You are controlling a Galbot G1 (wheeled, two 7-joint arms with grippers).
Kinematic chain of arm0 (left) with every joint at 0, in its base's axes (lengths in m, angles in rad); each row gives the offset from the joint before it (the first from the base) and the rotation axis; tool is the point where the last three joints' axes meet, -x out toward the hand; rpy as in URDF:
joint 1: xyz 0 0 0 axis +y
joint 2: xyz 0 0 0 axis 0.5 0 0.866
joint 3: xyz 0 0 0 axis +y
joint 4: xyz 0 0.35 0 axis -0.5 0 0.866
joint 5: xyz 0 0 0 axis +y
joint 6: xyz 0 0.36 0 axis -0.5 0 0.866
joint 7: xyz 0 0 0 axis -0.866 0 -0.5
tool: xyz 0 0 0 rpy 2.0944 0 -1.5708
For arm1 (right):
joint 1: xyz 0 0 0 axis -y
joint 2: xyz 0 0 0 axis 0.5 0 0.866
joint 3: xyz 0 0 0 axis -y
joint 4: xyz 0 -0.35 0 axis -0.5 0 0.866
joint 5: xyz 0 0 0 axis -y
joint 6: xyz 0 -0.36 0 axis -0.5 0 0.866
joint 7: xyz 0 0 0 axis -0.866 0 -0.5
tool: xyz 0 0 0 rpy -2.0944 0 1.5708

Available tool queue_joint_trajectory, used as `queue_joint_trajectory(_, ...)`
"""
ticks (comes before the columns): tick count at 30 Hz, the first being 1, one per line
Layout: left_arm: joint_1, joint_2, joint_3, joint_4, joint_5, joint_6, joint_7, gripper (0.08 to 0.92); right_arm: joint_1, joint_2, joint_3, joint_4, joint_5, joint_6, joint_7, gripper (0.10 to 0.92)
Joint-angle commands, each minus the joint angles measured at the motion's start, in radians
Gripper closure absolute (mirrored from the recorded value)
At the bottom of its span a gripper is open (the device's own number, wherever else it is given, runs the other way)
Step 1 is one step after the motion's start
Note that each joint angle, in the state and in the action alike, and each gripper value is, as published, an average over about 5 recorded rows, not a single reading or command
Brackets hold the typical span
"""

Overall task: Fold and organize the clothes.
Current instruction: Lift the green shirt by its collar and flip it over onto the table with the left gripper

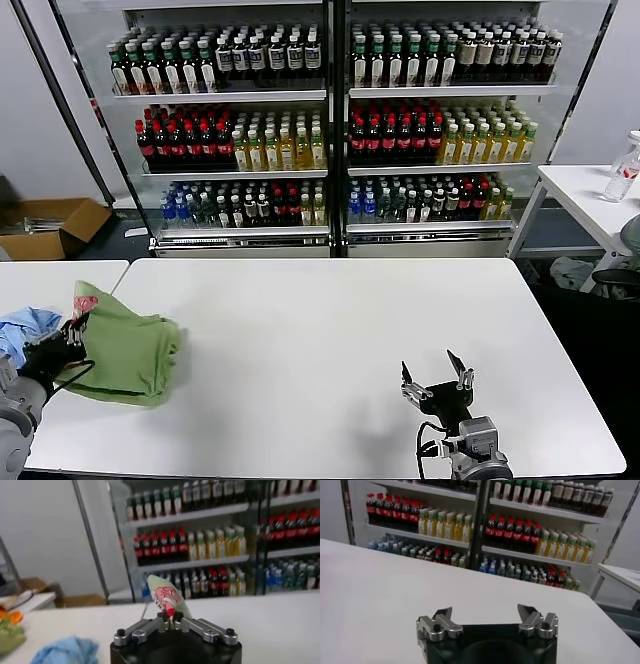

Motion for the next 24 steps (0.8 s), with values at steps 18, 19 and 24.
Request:
queue_joint_trajectory(18,-0.318,-0.536,0.884,0.088,0.175,-0.010,-0.234,0.893,-0.005,0.000,0.003,0.004,-0.009,-0.005,0.002,0.203)
queue_joint_trajectory(19,-0.335,-0.548,0.876,0.103,0.152,-0.017,-0.263,0.893,-0.004,-0.002,0.004,0.004,-0.008,-0.006,0.002,0.202)
queue_joint_trajectory(24,-0.392,-0.575,0.854,0.148,0.058,-0.072,-0.324,0.891,0.009,-0.016,0.015,0.002,-0.002,-0.008,0.000,0.203)
